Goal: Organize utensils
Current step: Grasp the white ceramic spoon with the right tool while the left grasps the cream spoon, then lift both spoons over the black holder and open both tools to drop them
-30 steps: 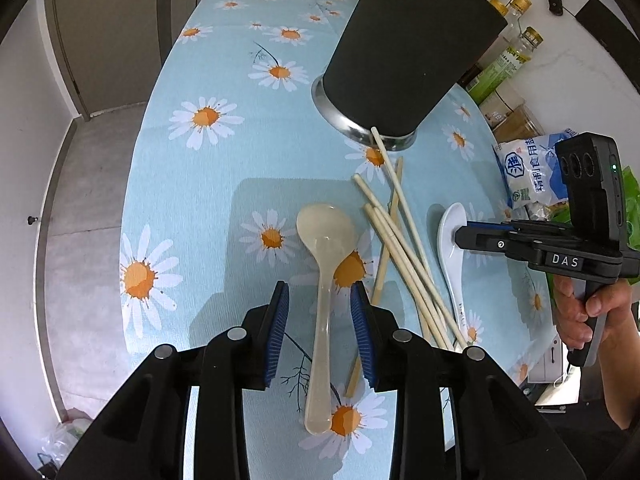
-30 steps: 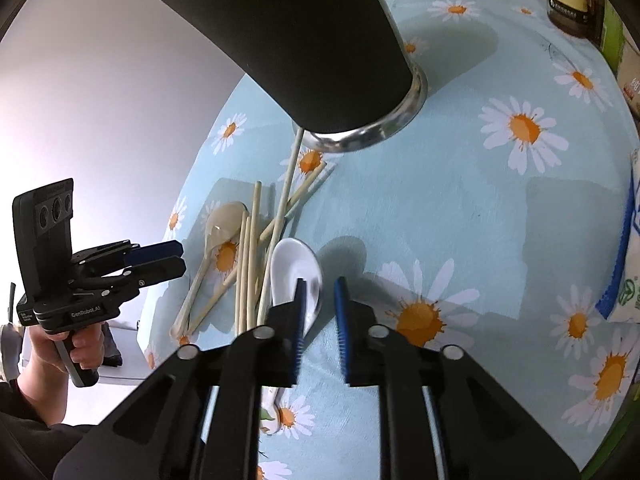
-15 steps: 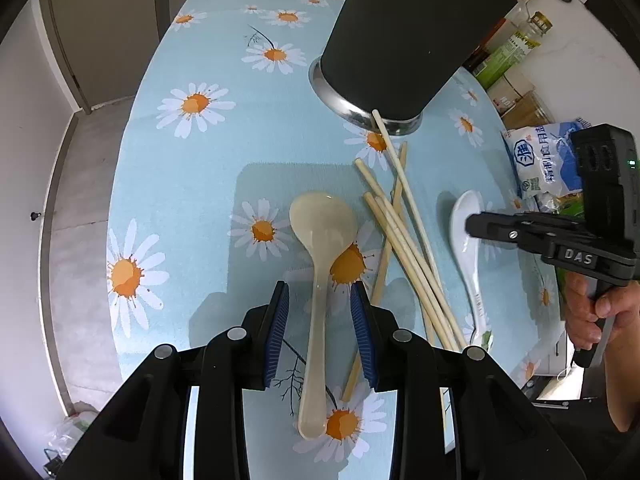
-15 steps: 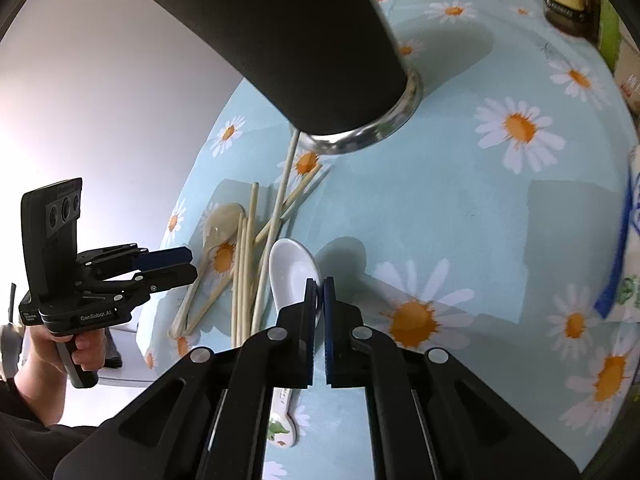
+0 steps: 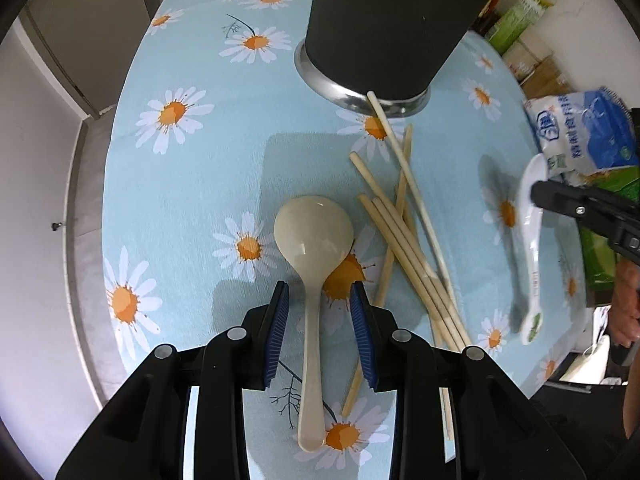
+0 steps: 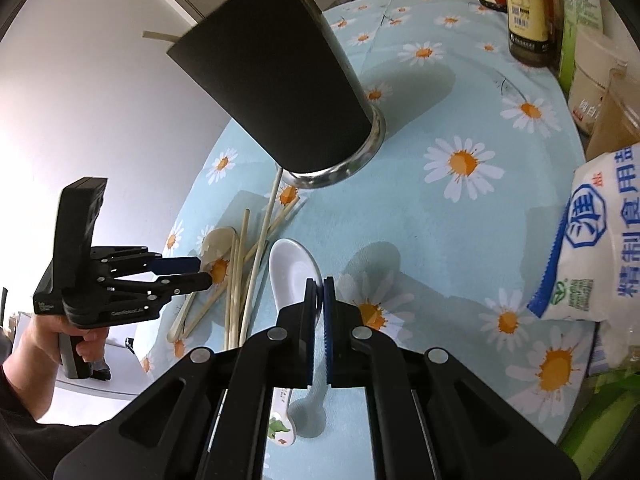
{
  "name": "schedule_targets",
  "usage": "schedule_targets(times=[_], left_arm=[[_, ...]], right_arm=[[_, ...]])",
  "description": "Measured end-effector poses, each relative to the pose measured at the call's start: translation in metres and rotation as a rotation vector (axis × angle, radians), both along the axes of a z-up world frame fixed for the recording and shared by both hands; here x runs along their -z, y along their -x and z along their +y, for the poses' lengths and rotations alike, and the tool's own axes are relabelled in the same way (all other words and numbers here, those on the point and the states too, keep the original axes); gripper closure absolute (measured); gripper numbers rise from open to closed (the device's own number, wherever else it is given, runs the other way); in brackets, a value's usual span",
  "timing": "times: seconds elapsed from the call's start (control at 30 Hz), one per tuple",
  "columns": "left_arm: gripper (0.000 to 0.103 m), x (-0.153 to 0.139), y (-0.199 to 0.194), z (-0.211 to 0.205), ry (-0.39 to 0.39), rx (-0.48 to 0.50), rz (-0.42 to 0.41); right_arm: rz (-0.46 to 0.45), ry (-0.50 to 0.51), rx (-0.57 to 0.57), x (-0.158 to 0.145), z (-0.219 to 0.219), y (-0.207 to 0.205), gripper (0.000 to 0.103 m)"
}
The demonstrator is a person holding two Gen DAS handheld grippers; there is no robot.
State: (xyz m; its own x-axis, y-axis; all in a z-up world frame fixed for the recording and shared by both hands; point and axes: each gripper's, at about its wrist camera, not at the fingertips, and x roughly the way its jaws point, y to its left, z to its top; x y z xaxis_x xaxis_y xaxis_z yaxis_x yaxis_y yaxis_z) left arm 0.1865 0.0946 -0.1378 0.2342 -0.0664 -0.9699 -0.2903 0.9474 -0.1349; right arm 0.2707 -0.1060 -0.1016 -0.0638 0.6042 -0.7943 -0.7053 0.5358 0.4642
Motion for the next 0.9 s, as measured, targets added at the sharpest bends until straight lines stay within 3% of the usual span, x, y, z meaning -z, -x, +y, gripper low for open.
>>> schedule_targets(times=[0.13, 0.4, 0.63, 0.9], left_arm=[[0.091, 0.002, -0.01, 0.001, -0.027, 0.008, 0.044], [0.095, 0.003, -0.016, 0.0, -0.037, 0.022, 0.057], [0.096, -0.006, 0.004, 0.011, -0.019, -0.012, -0.012], [0.096, -0.036, 0.025, 0.017, 0.009, -0.057, -0.156]], right_arm=[[-0.001, -0.014, -0.003, -0.005, -0.003, 0.001, 0.099], [-0.014, -0.036, -0.02, -0.014, 0.0, 0.007, 0.099], [-0.03, -0.036, -0.035, -0.021, 0.006, 0.009, 0.099], [-0.074, -0.073, -0.062, -0.041, 0.016, 0.016, 0.099]])
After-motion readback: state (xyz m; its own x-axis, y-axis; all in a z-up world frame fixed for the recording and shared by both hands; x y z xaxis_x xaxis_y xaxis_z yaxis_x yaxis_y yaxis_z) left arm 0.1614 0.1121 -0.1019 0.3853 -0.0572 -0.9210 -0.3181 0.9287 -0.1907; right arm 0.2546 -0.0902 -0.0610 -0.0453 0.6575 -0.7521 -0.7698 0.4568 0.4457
